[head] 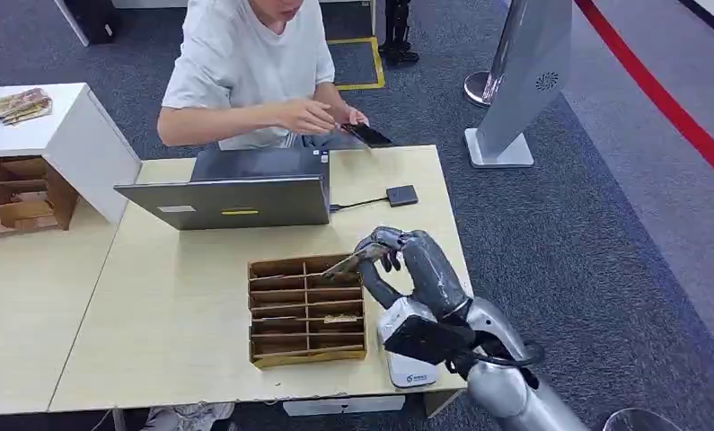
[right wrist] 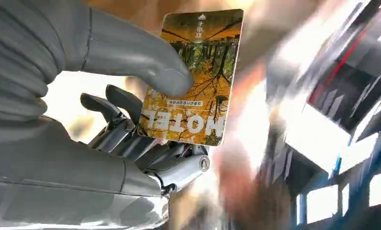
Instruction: Pass the card to the sensor for recognition and then transmit it.
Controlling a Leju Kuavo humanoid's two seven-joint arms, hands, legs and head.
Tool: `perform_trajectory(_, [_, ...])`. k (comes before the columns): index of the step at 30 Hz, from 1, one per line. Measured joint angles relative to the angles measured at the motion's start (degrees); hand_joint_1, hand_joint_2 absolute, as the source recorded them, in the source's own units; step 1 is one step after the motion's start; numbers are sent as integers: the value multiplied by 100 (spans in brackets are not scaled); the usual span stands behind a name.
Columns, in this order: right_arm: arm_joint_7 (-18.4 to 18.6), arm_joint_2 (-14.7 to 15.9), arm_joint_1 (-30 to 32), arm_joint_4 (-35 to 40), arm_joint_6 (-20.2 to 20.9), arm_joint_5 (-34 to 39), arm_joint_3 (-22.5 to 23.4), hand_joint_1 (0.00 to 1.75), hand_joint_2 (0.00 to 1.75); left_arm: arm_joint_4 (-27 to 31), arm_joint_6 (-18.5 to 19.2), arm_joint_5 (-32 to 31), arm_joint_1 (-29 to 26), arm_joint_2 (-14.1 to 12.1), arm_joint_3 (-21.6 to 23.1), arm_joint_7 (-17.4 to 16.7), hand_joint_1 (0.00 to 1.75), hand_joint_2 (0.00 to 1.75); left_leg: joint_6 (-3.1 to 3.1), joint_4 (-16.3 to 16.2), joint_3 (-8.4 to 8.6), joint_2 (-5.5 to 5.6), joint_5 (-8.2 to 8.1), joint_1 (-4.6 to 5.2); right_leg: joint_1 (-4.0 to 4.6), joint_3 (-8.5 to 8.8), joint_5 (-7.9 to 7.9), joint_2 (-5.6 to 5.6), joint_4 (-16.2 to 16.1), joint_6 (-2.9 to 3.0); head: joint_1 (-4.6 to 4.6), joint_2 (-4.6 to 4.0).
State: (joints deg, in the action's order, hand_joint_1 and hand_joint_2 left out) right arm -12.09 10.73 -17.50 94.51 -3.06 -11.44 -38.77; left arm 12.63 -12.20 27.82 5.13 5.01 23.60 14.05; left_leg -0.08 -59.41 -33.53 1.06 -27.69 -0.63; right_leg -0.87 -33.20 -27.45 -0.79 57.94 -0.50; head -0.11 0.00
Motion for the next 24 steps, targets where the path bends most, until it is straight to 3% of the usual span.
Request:
perform_trajectory(2, [-281,117,94,-13,1333,1760,70,175,175,0,-9,-87,6,0,-2,0,0,0,0,-1,-2,6,0,0,0,0,0,3,0,0,4,0])
perform_trajectory(4, [-520,234,221,-28,2445,3081,135,175,175,0,-20,-157,20,0,-2,-4,0,0,0,-1,-3,6,0,0,0,0,0,3,0,0,2,0])
perform_trajectory(5, [-561,269,289,-42,2840,3581,179,175,175,0,-22,-175,31,2,-2,-7,0,0,0,-1,-3,5,-1,0,0,0,0,2,0,0,2,0])
perform_trajectory(7, [-528,297,400,-57,3250,4144,221,175,175,0,-31,-212,52,7,-2,-11,0,0,0,0,-2,2,-4,0,0,0,0,-2,0,0,2,0])
perform_trajectory(11, [-266,328,522,-116,3536,4770,273,175,175,0,-68,-227,82,17,-2,-22,0,0,1,0,-2,1,-4,0,0,0,0,-1,0,0,0,0])
perform_trajectory(24, [-205,365,567,-251,3567,4855,337,175,175,0,-81,-227,101,22,-2,-31,0,0,-1,-1,-1,0,-2,0,0,0,0,-1,0,0,2,0])
